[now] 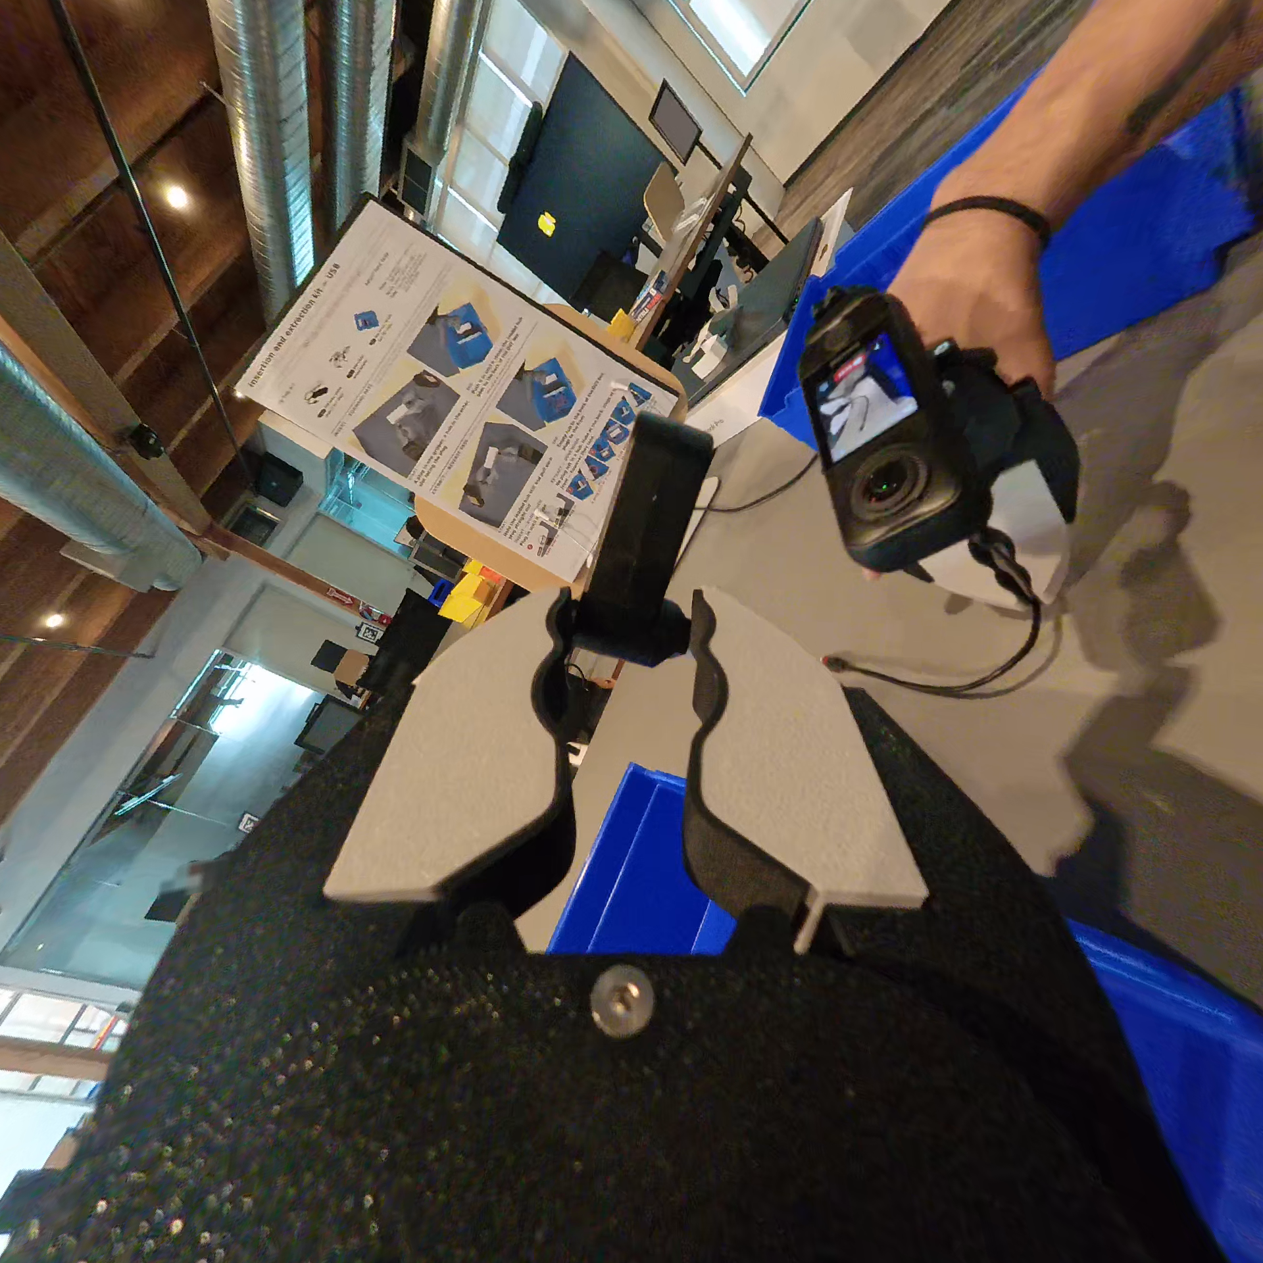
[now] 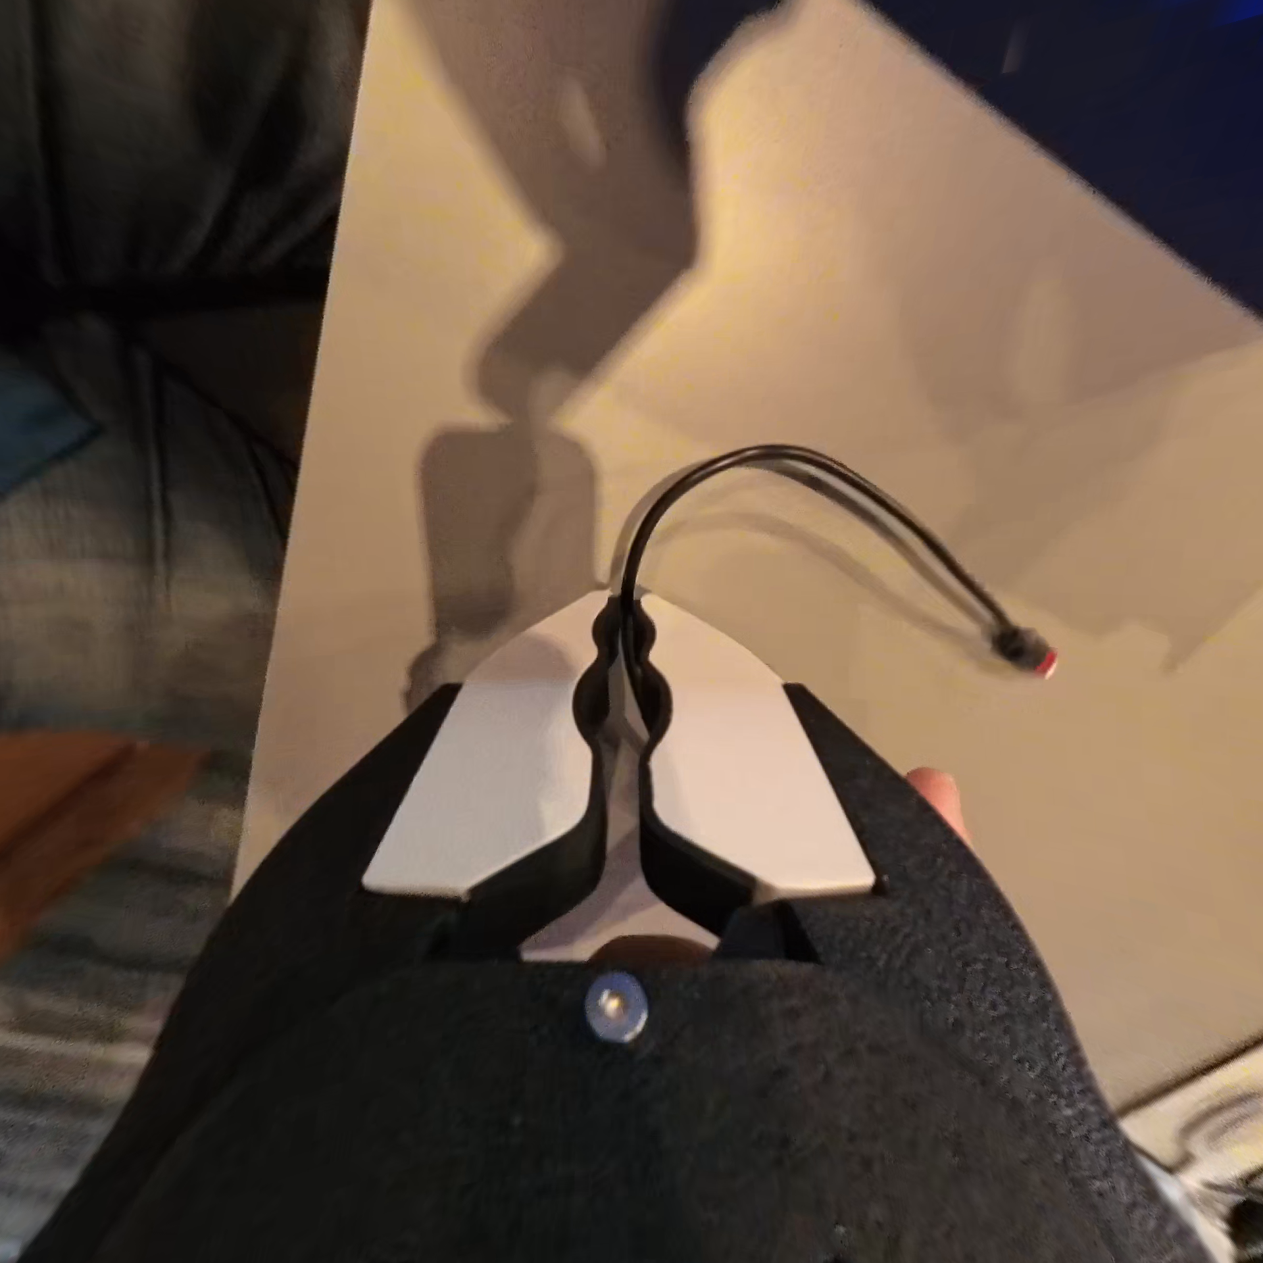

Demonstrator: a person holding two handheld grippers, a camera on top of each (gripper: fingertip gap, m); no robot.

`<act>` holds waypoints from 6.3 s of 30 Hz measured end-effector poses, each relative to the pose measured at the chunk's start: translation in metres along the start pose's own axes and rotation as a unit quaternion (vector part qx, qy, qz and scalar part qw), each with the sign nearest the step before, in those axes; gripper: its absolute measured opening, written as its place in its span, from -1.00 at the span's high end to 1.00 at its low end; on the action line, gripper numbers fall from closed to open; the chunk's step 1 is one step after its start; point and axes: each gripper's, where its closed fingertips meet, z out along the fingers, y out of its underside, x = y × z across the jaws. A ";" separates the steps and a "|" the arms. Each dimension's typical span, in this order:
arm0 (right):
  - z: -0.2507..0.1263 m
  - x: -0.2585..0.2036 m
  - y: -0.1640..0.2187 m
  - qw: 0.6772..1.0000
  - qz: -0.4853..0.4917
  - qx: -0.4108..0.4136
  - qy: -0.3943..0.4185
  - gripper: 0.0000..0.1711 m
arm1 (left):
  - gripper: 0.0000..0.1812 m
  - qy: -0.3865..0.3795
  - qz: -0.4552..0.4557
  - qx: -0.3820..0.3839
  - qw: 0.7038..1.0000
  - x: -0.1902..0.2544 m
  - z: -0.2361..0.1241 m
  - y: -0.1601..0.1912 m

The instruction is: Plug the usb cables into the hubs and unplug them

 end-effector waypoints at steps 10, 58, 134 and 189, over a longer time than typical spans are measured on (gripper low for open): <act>0.013 0.009 0.044 0.997 0.019 -0.063 -0.029 0.97 | 0.64 0.004 0.001 -0.002 1.000 0.004 0.005 -0.002; -0.020 0.022 0.125 0.619 0.756 0.097 0.189 0.46 | 0.64 0.007 0.039 0.028 0.999 0.021 0.015 -0.039; -0.015 0.067 0.076 0.941 0.309 0.066 0.125 0.40 | 0.64 -0.045 0.270 -0.014 0.962 0.050 0.041 -0.034; -0.219 -0.016 -0.026 0.816 -0.129 0.211 0.522 0.93 | 0.64 -0.083 0.296 -0.041 0.951 0.041 0.043 -0.028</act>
